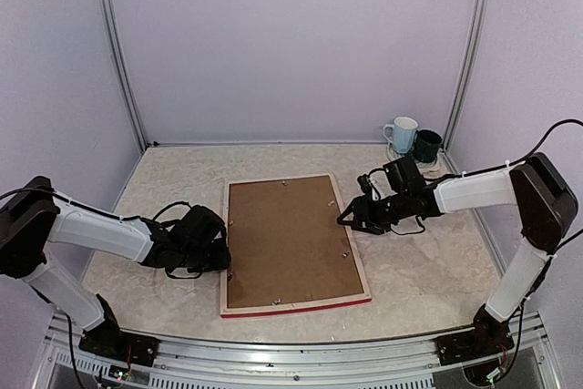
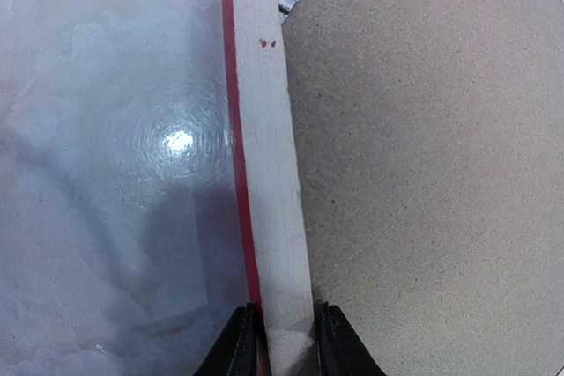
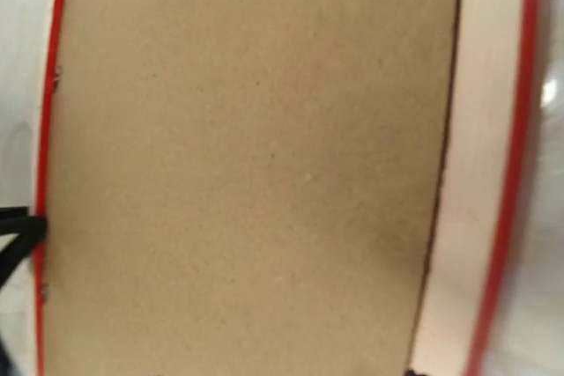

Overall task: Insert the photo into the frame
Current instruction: Place the backboard next to the photo, then press the fastener onto the backboard.

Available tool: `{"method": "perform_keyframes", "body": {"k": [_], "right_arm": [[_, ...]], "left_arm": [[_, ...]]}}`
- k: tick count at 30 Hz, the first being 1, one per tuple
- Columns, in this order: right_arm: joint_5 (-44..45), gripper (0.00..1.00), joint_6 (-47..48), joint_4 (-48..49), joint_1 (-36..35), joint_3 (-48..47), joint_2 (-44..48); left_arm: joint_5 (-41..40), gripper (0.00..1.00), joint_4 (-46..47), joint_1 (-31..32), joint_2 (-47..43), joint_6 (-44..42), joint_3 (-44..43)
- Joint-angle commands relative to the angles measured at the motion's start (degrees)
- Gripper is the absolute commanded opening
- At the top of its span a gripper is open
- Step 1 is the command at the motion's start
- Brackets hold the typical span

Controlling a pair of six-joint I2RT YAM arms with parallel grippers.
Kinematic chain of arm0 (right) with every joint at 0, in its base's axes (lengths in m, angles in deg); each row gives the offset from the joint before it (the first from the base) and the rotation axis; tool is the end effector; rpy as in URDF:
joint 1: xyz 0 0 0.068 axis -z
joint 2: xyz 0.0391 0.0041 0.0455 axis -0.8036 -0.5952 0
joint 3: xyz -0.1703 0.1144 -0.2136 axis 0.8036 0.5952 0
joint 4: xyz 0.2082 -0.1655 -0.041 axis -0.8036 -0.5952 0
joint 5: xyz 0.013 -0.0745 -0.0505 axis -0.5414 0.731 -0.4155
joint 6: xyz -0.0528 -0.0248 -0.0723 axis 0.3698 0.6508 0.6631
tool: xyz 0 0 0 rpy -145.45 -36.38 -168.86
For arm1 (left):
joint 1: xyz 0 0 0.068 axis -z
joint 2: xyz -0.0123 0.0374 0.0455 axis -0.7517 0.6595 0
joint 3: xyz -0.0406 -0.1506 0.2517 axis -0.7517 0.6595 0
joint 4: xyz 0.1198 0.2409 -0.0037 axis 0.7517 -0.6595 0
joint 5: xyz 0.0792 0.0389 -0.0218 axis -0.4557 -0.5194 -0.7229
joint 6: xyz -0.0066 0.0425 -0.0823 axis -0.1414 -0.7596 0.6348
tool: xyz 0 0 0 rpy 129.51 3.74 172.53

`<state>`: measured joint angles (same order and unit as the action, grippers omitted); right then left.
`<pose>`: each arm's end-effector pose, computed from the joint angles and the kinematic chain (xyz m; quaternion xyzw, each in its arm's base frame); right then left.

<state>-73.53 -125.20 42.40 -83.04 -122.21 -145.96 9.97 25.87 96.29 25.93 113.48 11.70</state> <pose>0.3090 0.2239 0.1512 -0.0216 0.9023 0.4012 0.1563 0.2140 -0.2055 0.1114 -0.0462 0.9480 -0.1466 0.2787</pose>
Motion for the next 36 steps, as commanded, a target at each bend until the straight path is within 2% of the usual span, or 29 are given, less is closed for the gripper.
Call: {"method": "perform_keyframes", "body": {"k": [1,7,15,25,36], "right_arm": [[9.1,0.58,8.3,-9.9,-1.7,-3.0,4.5],[19.5,0.69,21.0,-16.5,-7.9,-7.1,7.7],[28.7,0.78,36.6,-16.9,-22.4,-8.0,7.9],[33.5,0.83,43.7,-15.7,-34.1,-11.0,-1.6],[31.2,0.85,45.2,-12.9,-38.6,-13.4,-7.4]], "left_arm": [[1.2,0.25,-0.4,-0.3,0.3,0.2,1.1],[1.2,0.25,-0.4,-0.4,0.0,0.4,1.3],[1.0,0.26,-0.6,-0.5,-0.8,0.6,1.5],[0.7,0.26,-0.5,-0.6,-1.6,1.1,1.9],[1.0,0.26,0.3,-0.8,-1.9,1.1,2.5]]}}
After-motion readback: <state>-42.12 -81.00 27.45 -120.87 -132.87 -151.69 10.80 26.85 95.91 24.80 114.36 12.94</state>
